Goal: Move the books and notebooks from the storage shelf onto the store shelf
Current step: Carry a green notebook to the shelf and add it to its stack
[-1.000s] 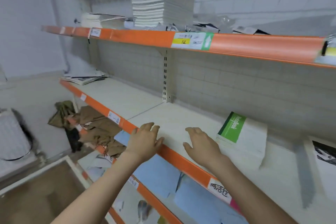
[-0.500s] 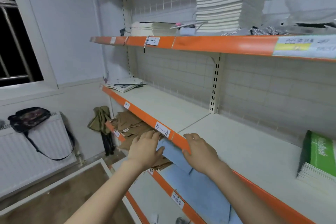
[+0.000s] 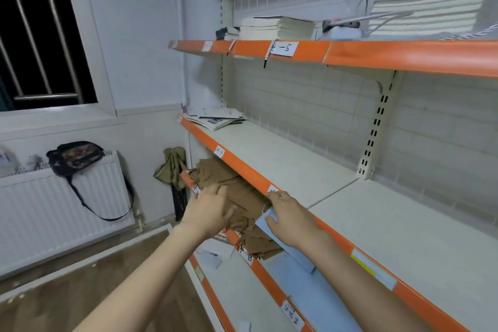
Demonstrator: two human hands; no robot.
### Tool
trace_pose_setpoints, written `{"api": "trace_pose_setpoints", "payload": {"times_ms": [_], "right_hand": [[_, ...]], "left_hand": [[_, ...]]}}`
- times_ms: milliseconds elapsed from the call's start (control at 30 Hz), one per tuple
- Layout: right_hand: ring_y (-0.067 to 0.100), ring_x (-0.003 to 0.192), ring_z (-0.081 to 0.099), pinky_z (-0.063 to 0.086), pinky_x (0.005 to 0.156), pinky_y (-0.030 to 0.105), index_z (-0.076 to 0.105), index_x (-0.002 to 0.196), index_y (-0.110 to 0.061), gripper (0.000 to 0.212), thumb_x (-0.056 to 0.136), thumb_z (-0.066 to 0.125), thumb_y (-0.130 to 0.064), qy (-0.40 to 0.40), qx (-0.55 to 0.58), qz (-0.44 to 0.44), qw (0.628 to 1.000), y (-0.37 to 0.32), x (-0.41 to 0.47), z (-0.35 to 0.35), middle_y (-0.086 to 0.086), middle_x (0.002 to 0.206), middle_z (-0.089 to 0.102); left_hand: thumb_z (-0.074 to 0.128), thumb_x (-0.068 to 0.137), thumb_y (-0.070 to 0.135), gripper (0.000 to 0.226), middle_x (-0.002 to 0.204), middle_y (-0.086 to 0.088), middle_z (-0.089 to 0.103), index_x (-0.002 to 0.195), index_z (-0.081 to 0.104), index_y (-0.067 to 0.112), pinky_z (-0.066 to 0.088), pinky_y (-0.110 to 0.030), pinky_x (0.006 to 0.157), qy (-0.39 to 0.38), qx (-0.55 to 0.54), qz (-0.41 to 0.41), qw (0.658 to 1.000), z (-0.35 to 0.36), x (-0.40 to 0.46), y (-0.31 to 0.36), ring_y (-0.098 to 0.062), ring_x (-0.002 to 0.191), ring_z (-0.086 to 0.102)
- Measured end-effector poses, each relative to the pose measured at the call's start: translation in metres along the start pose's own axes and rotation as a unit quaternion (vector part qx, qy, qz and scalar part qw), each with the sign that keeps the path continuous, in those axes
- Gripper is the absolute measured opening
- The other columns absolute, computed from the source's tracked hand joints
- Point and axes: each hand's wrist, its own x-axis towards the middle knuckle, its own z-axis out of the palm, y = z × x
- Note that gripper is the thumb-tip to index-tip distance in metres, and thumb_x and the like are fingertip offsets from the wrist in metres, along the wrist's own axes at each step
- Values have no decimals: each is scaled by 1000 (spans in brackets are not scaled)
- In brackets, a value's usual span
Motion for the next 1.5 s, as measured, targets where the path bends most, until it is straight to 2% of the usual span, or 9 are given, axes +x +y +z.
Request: {"api": "trace_pose_setpoints", "payload": {"times_ms": [167, 367, 567, 767, 967, 1100, 1300, 1500], "right_hand": [[28, 125, 43, 44, 95, 37, 32, 140, -11, 47, 98, 41, -30, 9, -2, -19, 1000, -7, 66, 4, 11, 141, 37], [28, 126, 44, 43, 98, 37, 33, 140, -14, 47, 97, 43, -31, 10, 22, -30, 999, -13, 165, 14, 8, 141, 38], [29, 128, 42, 40, 100, 36, 30, 143, -13, 50, 97, 42, -28, -9, -11, -35, 999, -7, 251, 19, 10, 144, 35], [29, 128, 42, 42, 99, 38, 32, 142, -13, 49, 96, 41, -27, -25, -13, -41, 999, -8, 303, 35, 9, 144, 36], [29, 127, 43, 42, 100, 40, 29, 144, -16, 51, 97, 40, -31, -24, -2, -41, 999, -7, 344, 52, 8, 144, 36], [29, 127, 44, 41, 101, 39, 32, 141, -16, 48, 97, 42, -33, -23, -3, -37, 999, -13, 378, 62, 8, 143, 37], [26, 129, 42, 38, 103, 35, 30, 144, -17, 49, 98, 40, -32, -2, 1, -9, 1000, -23, 442, 72, 7, 145, 36], [23, 129, 42, 36, 105, 33, 29, 144, -15, 50, 99, 40, -33, 32, 1, 36, 999, -34, 521, 77, 6, 146, 34]], "left_hand": [[40, 96, 44, 45, 136, -5, 44, 129, 42, 14, 37, -41, 104, 6, 6, -24, 1000, 3, 47, -40, -22, 129, 39], [41, 96, 42, 47, 136, -3, 44, 134, 40, 15, 34, -40, 106, 3, 26, -21, 999, -1, 131, -81, -22, 127, 40], [41, 96, 33, 50, 145, -3, 37, 142, 33, 15, 31, -42, 108, 12, 17, -12, 1000, 0, 208, -106, -22, 133, 34], [41, 96, 33, 54, 149, -3, 33, 146, 28, 17, 28, -41, 111, -3, 12, -27, 1000, 16, 247, -137, -21, 137, 30], [40, 96, 32, 51, 147, -3, 35, 144, 31, 16, 28, -43, 111, -6, -17, -25, 1000, 34, 282, -155, -21, 137, 30], [40, 96, 35, 51, 145, -2, 38, 142, 33, 16, 29, -40, 109, -5, -27, -5, 1000, 45, 314, -167, -22, 135, 33], [41, 96, 32, 53, 150, -3, 31, 145, 29, 15, 27, -38, 110, -3, -34, 35, 999, 48, 383, -203, -21, 138, 28], [43, 94, 32, 45, 141, -3, 39, 135, 40, 15, 34, -34, 105, 39, -57, 91, 994, 41, 469, -241, -20, 130, 36]]}}
